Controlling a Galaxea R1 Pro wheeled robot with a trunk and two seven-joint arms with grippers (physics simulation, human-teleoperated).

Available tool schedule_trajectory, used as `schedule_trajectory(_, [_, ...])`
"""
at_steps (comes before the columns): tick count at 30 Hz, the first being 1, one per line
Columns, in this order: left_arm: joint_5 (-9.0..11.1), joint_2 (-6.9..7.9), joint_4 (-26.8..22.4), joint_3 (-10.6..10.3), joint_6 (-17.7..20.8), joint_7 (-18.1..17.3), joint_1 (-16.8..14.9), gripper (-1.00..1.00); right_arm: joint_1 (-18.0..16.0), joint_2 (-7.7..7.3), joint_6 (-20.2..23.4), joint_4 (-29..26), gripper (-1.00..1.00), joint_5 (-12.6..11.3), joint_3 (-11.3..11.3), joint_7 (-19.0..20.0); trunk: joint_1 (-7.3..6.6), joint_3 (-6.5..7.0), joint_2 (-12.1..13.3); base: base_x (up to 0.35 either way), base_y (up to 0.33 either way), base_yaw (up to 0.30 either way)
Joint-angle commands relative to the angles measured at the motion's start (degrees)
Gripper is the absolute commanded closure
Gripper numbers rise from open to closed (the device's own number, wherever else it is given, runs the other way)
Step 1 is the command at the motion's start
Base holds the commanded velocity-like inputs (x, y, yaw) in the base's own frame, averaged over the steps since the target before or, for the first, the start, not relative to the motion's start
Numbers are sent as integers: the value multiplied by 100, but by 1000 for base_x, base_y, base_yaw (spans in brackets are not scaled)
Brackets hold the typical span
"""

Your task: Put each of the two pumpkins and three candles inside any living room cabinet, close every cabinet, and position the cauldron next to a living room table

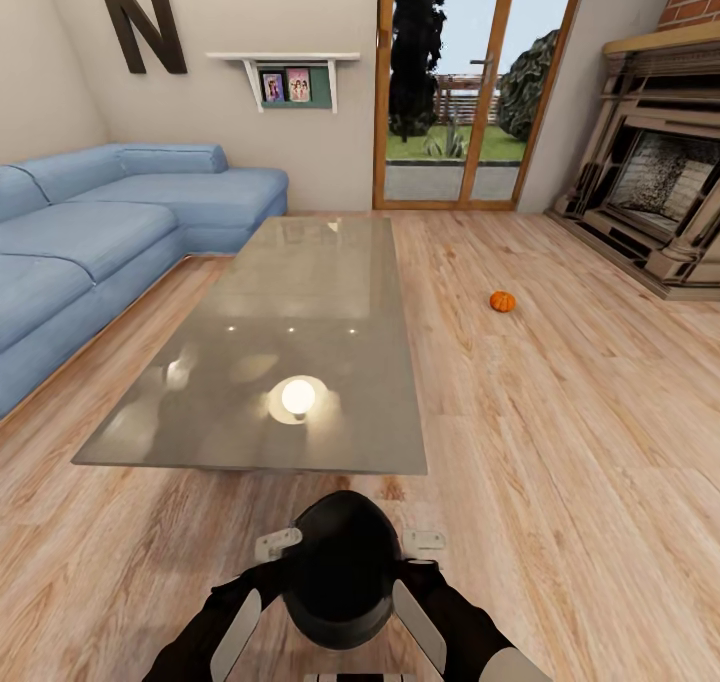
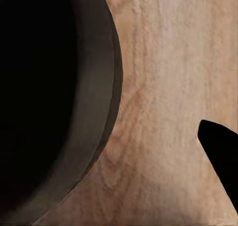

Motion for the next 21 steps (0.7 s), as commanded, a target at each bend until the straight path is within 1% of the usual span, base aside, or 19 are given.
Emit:
schedule_trajectory(1, [61,5,-11,-20,22,51,-1,-100,-4,0,20,-5,-100,-31,15,-43,-1,-5,-2,0,0,0])
schedule_trajectory(10, [65,6,-11,-7,29,51,-1,-100,-4,0,20,-7,-100,-23,15,-42,-1,-5,-2,0,0,0])
schedule_trajectory(21, [60,-19,-11,27,136,124,-1,-100,-4,0,20,-8,-100,-30,15,-43,-243,193,439,0,0,0])
